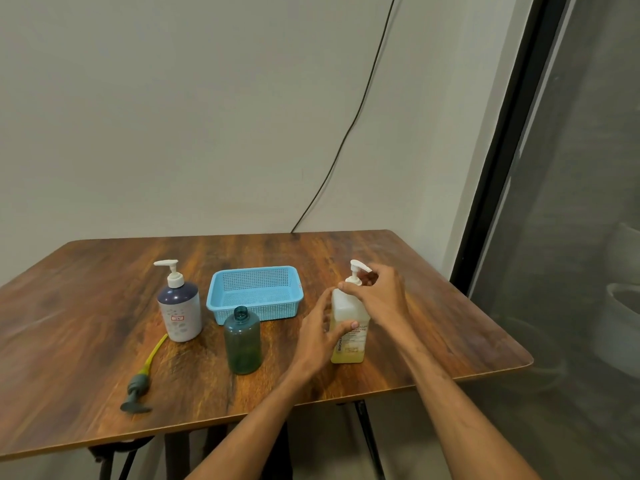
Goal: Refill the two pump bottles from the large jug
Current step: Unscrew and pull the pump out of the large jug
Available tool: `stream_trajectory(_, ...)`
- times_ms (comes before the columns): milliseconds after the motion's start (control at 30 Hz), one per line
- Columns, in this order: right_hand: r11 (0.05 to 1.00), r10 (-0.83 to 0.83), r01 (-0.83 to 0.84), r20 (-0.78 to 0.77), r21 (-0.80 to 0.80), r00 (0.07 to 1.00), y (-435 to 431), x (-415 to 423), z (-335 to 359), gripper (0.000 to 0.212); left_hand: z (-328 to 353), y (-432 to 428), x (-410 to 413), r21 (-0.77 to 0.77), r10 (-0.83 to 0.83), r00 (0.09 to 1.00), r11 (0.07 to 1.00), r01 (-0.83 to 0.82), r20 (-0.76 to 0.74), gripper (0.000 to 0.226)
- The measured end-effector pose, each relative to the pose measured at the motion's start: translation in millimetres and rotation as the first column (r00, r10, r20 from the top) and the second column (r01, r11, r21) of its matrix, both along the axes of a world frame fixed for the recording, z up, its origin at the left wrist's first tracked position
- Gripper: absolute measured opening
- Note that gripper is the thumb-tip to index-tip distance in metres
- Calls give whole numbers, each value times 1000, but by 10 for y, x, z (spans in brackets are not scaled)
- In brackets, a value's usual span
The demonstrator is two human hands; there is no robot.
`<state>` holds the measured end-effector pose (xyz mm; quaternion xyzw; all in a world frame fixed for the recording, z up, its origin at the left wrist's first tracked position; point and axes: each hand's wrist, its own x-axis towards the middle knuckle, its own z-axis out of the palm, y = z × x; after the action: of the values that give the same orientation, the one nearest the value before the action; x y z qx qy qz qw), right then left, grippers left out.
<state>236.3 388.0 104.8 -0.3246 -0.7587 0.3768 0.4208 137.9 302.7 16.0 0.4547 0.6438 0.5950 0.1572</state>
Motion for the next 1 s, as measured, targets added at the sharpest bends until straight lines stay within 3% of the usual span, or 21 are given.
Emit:
stream_trajectory(100,998,52,-52,1,-33,999,38,29,29,21,-2,2,-3,-5,3,1000,1000,-3,6,75)
stream_trajectory(300,990,125,-127,-41,-60,991,118,56,162,35,-8,0,-13,8,-1,1000,1000,1,11,74)
stream_trajectory(700,981,189,-195,-198,-8,962,56,339,713,22,49,-38,11,-9,16,999,1000,-16,-44,63)
stream_trajectory(1000,974,218,-224,-329,20,919,-32,565,1085,32,46,-31,19,9,10,999,1000,-9,-44,65)
